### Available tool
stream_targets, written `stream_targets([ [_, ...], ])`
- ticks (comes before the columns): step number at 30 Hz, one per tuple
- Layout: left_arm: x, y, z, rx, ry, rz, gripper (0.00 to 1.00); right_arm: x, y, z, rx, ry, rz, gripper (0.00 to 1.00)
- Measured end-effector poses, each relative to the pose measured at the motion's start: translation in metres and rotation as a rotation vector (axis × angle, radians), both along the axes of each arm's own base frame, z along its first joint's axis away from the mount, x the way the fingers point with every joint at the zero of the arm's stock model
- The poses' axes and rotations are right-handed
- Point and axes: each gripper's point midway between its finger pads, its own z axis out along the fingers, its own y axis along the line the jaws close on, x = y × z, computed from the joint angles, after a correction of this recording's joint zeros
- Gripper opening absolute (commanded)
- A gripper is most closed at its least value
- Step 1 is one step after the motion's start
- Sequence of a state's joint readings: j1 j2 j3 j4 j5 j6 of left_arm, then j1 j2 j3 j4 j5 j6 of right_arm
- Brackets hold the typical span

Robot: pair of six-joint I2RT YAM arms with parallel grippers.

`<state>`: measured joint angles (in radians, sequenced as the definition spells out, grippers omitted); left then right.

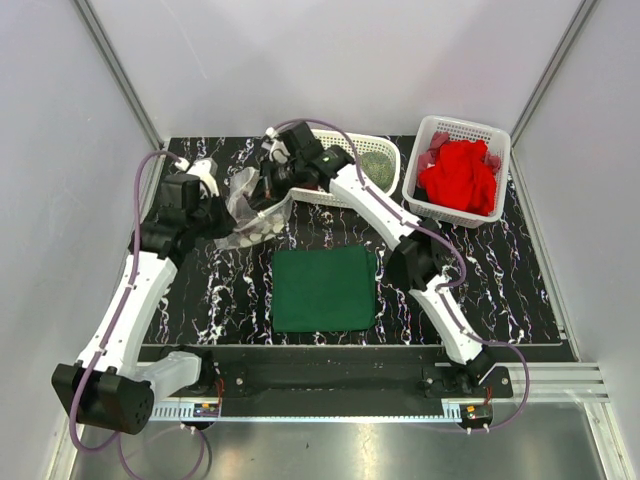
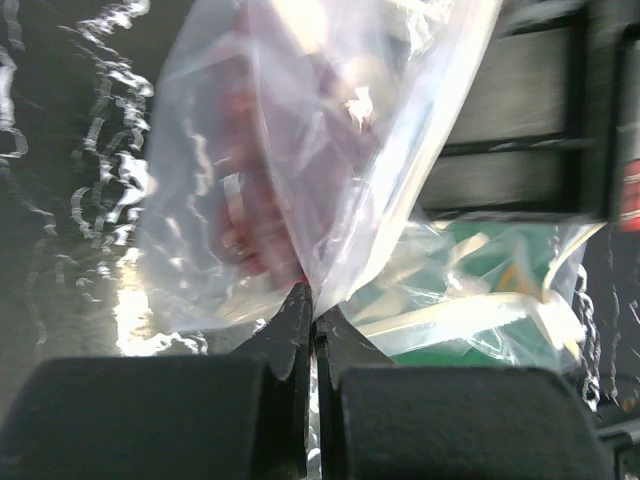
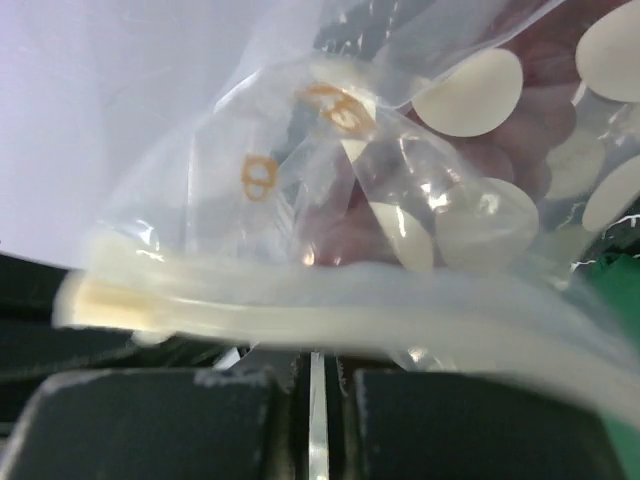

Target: Open the zip-top bag and remove the fake food

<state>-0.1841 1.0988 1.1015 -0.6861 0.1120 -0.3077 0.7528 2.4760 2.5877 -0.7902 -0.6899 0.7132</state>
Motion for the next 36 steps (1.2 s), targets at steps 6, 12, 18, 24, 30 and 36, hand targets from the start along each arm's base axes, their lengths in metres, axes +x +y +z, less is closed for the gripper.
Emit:
stream_targets([
  [6,-0.003,0.018,0.008,0.042,-0.026,0.044,0.00,0.021,-0.027,0.004,-0.009,-0.022,-0.039,0.00],
  [12,-0.001,0.007,0.011,0.007,-0.021,-0.001,0.00,0.023,-0.034,-0.006,-0.031,-0.019,-0.035,0.00],
  [18,0.000,-0.030,0.002,-0.062,0.021,-0.105,0.00,0.032,-0.019,0.019,0.038,-0.019,-0.068,0.00],
  [24,-0.012,-0.067,0.000,-0.151,0.025,-0.217,0.00,0.042,-0.014,0.008,0.037,-0.007,-0.099,0.00],
  [30,-0.024,-0.057,-0.010,-0.145,0.041,-0.170,0.00,0.042,-0.017,-0.019,-0.009,0.042,-0.105,0.00],
  [36,-0.020,-0.020,-0.025,-0.061,0.086,-0.031,0.10,0.035,-0.019,-0.020,-0.005,0.090,-0.098,0.00],
])
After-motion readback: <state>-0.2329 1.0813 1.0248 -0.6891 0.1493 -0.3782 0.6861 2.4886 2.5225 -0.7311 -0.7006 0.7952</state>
